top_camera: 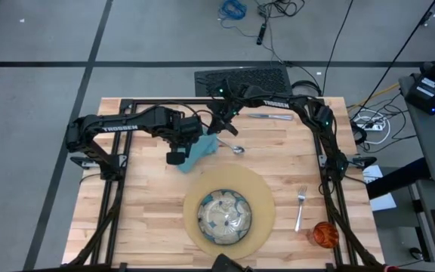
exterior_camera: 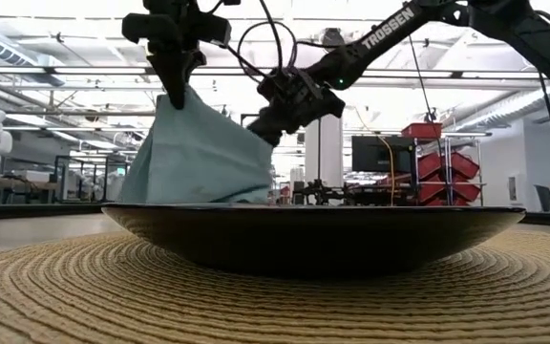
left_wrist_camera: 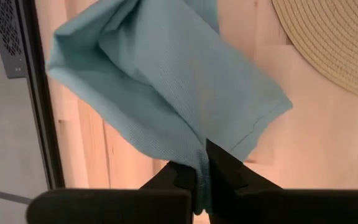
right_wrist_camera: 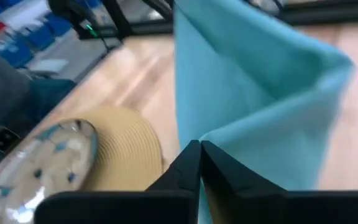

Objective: Set table place
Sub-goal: Fold the blue napkin

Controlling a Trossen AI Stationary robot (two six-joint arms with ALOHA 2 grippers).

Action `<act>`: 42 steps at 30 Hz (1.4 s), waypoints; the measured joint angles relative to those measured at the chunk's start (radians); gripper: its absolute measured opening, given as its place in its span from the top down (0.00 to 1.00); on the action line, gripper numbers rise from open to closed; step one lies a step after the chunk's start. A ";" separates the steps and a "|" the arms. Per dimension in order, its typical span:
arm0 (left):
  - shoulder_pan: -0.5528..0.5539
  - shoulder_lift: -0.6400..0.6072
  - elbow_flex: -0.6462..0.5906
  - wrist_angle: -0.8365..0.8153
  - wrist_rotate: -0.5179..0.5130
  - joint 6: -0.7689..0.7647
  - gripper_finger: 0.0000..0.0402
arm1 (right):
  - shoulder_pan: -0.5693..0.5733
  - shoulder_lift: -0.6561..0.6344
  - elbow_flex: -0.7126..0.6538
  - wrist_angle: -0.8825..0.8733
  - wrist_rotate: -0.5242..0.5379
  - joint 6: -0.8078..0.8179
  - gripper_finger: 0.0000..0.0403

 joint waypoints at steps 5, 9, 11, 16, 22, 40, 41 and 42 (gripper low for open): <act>0.000 0.000 0.000 -0.006 -0.001 0.000 1.00 | -0.011 0.000 0.000 -0.011 0.050 0.016 1.00; -0.008 0.000 0.000 -0.005 -0.001 0.001 1.00 | -0.045 0.000 0.000 0.006 0.037 0.060 0.93; -0.020 0.000 0.000 -0.004 -0.001 0.001 1.00 | -0.061 0.000 0.000 0.004 0.018 0.076 0.88; -0.043 0.000 0.000 -0.003 0.000 0.008 1.00 | -0.056 0.000 0.000 0.031 0.027 0.125 0.64; -0.059 0.000 0.000 0.007 0.000 0.009 1.00 | -0.037 0.000 0.000 0.097 0.080 0.168 0.44; -0.077 0.000 -0.001 0.019 0.000 0.012 1.00 | -0.018 0.023 -0.001 0.132 0.207 0.161 0.67; -0.077 0.000 -0.001 0.019 0.000 0.012 1.00 | -0.017 0.025 -0.001 0.137 0.208 0.153 0.71; -0.077 0.000 -0.001 0.019 0.000 0.012 1.00 | -0.016 0.025 -0.001 0.143 0.208 0.145 0.75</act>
